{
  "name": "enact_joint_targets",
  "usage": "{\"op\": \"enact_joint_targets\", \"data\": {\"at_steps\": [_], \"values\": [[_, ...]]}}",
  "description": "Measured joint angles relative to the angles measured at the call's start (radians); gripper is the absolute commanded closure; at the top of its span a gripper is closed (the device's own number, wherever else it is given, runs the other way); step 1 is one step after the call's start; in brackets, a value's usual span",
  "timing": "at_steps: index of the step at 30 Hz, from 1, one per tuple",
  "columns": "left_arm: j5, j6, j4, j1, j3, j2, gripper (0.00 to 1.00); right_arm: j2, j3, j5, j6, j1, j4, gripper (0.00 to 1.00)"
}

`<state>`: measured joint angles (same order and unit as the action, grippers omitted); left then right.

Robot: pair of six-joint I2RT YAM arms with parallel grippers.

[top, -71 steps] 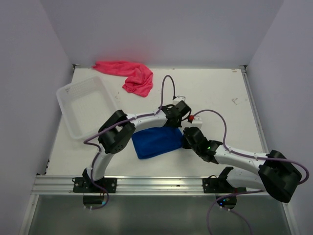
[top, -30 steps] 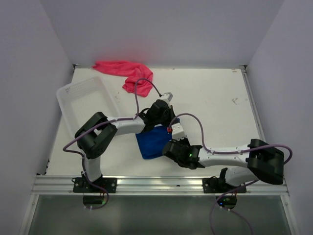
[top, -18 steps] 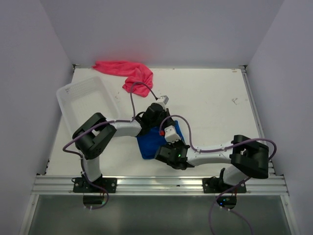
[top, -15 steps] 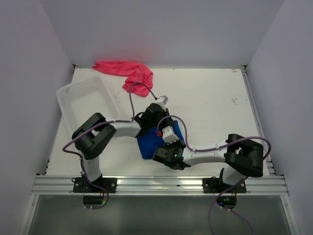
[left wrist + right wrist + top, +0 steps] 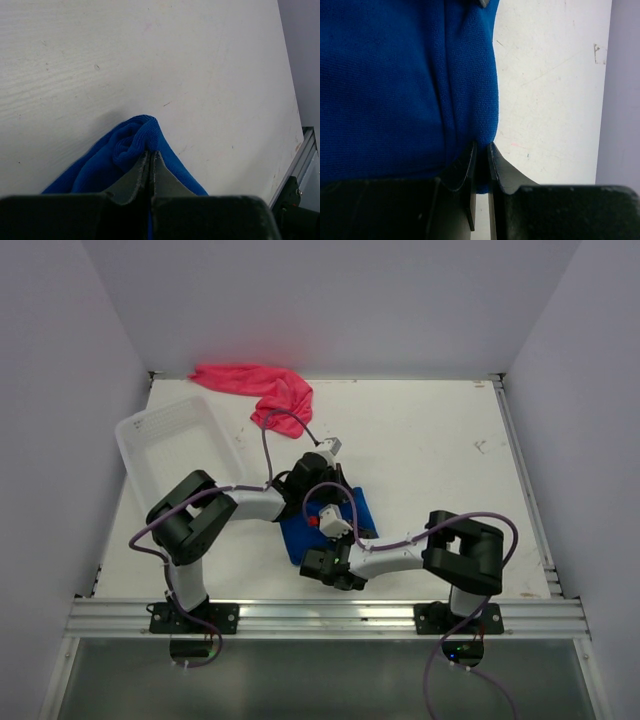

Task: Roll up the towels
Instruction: Roll the towel

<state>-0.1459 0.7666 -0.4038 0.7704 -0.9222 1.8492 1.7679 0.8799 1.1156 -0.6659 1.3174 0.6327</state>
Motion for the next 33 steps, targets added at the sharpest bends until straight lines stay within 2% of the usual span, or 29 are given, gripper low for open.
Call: {"op": "enact_joint_targets", "data": {"at_steps": [24, 29, 33], "values": [[0.047, -0.109, 0.029, -0.018, 0.034, -0.004, 1.00, 0.126, 0.115, 0.017, 0.066, 0.005, 0.023, 1.00], [0.049, -0.116, 0.018, -0.019, 0.045, -0.004, 1.00, 0.119, 0.116, 0.000, 0.099, 0.005, 0.011, 0.89], [0.048, -0.117, 0.006, -0.024, 0.056, -0.009, 1.00, 0.103, 0.116, -0.021, 0.114, 0.005, 0.008, 0.86]]}}
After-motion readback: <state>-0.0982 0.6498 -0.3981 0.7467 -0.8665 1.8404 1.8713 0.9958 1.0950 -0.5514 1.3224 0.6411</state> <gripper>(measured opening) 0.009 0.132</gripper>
